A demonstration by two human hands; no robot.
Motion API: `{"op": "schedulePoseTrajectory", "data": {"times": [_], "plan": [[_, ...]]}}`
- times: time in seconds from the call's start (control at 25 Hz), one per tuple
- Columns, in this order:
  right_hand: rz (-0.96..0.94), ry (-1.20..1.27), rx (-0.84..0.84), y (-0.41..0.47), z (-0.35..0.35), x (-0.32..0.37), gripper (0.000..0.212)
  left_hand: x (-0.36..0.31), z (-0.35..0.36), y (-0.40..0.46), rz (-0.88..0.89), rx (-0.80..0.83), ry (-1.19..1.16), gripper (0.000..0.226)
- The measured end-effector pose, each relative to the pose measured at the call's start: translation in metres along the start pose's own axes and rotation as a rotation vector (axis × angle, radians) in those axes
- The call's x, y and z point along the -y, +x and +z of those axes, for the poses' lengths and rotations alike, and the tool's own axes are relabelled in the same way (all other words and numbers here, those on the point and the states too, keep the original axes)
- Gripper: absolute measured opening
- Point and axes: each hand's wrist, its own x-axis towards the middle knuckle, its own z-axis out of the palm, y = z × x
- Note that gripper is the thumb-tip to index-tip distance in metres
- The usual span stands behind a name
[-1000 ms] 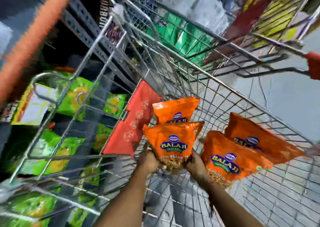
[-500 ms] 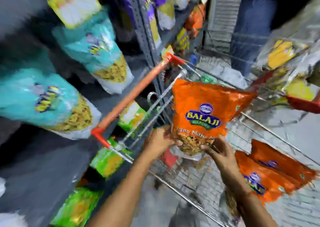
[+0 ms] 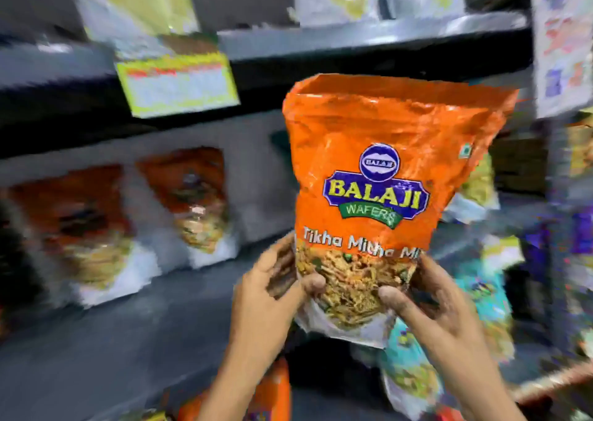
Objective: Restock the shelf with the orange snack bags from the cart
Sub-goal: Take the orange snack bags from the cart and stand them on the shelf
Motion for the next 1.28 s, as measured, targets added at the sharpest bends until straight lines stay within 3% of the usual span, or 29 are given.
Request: {"op": "schedulePoseTrajectory", "data": {"times": [0.16, 0.36, 0.68, 1.0, 1.2, 1.28], "plan": [[-0.088, 0.121, 0.248, 0.033, 0.117, 0.021, 0.044, -0.038, -0.118, -0.009, 0.115, -0.223, 0.123, 0.05], [-0.141, 0.074, 0.541, 0.039, 0.236, 0.026, 0.053, -0.031, -0.223, -0.037, 0.083, -0.486, 0.164, 0.052], [-0.078, 0.043, 0.767, 0.056, 0.392, -0.022, 0.051, 0.018, -0.333, -0.033, -0.051, -0.648, 0.256, 0.05], [0.121, 0.071, 0.874, 0.058, 0.462, -0.065, 0.042, 0.059, -0.388, -0.019, -0.182, -0.683, 0.489, 0.042], [0.204, 0.155, 0.895, 0.06, 0.473, -0.069, 0.043, 0.062, -0.392, -0.017, -0.198, -0.689, 0.608, 0.066], [0.23, 0.163, 0.896, 0.058, 0.469, -0.066, 0.044, 0.059, -0.39, -0.018, -0.207, -0.689, 0.655, 0.064]]}}
